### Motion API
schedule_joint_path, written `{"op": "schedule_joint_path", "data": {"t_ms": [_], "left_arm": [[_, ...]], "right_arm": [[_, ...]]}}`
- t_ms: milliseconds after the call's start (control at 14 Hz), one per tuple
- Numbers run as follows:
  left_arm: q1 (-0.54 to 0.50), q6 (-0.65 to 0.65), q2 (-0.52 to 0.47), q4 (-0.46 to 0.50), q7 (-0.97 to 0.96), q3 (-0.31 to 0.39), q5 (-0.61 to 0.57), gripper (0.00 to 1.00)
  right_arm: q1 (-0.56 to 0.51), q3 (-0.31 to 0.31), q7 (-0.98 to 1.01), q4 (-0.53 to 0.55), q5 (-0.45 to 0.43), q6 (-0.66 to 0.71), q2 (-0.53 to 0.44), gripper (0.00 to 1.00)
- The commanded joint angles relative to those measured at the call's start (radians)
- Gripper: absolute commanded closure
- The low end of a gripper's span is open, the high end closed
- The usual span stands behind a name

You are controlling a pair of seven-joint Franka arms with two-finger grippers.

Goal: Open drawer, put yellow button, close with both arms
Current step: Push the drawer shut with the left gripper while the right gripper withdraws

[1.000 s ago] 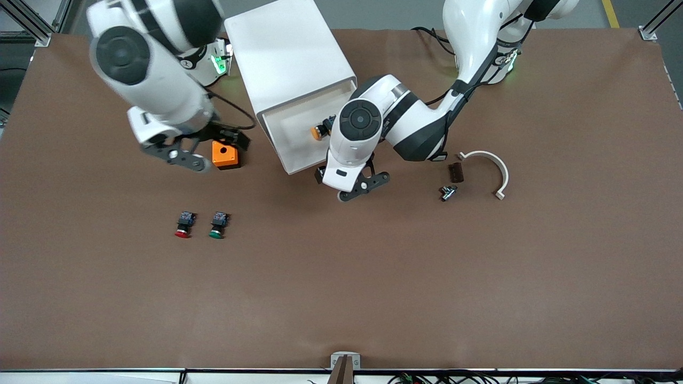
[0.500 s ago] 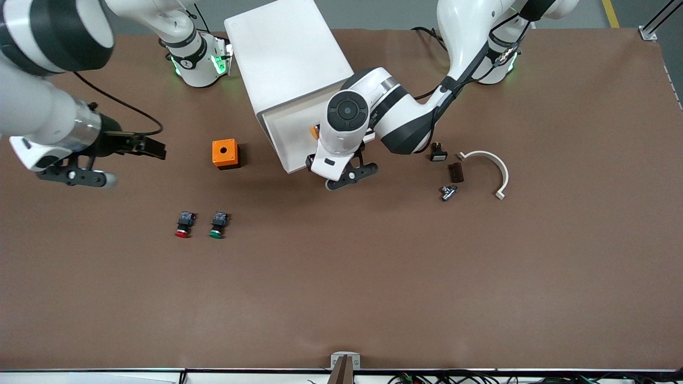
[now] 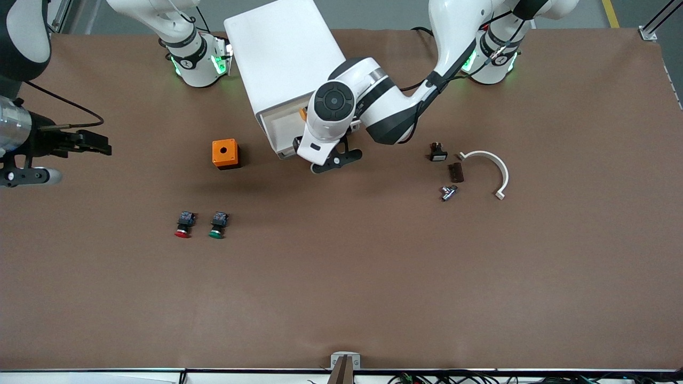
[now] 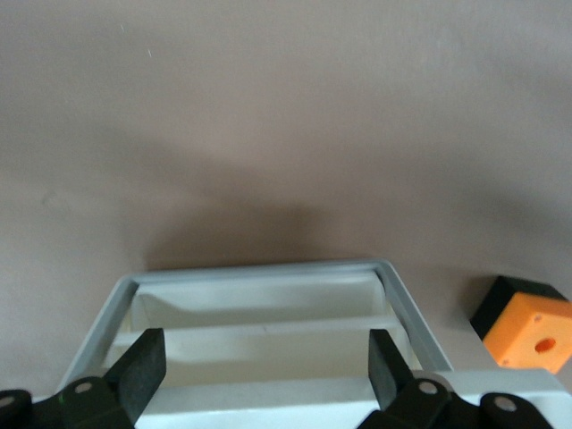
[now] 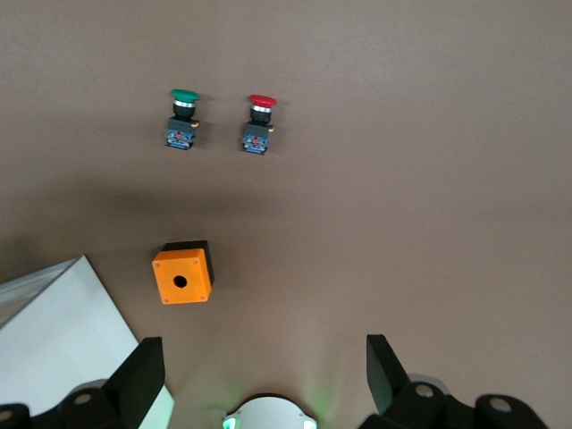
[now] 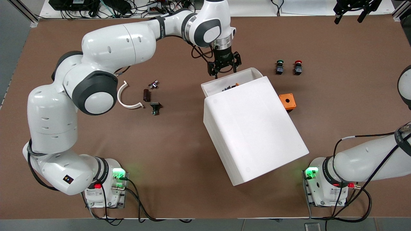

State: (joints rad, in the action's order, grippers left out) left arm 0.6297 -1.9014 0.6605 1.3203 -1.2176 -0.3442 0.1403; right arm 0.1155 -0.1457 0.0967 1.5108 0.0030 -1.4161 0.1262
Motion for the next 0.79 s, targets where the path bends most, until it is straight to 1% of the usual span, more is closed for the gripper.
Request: {"op": "schedule_joint_path", "data": {"t_ms": [0, 143, 357, 643, 714], "left_arm": [[0.021, 0.001, -0.013, 0.01, -0.003, -0.002, 0.038, 0.0], [0.034, 0.001, -0.013, 0.022, -0.003, -0.004, 0.056, 0.0], [0.064, 0.001, -0.01, 0.033, -0.002, -0.004, 0.099, 0.0], [0.087, 0.001, -0.01, 0.039, -0.003, -0.006, 0.102, 0.0], [0.091, -0.001, -0.009, 0.039, -0.003, -0.006, 0.102, 0.0]], "right_arm": [[-0.037, 0.018, 0.034, -0.066, -0.008, 0.02, 0.012, 0.0], [-0.04, 0.018, 0.029, -0.067, -0.011, 0.019, 0.012, 0.0], [-0.043, 0.015, 0.023, -0.124, -0.015, 0.042, 0.01, 0.0], [-0.074, 0.011, 0.026, -0.15, 0.0, 0.063, 0.009, 0.0], [-0.073, 0.015, 0.026, -0.15, -0.009, 0.074, 0.009, 0.0]]}}
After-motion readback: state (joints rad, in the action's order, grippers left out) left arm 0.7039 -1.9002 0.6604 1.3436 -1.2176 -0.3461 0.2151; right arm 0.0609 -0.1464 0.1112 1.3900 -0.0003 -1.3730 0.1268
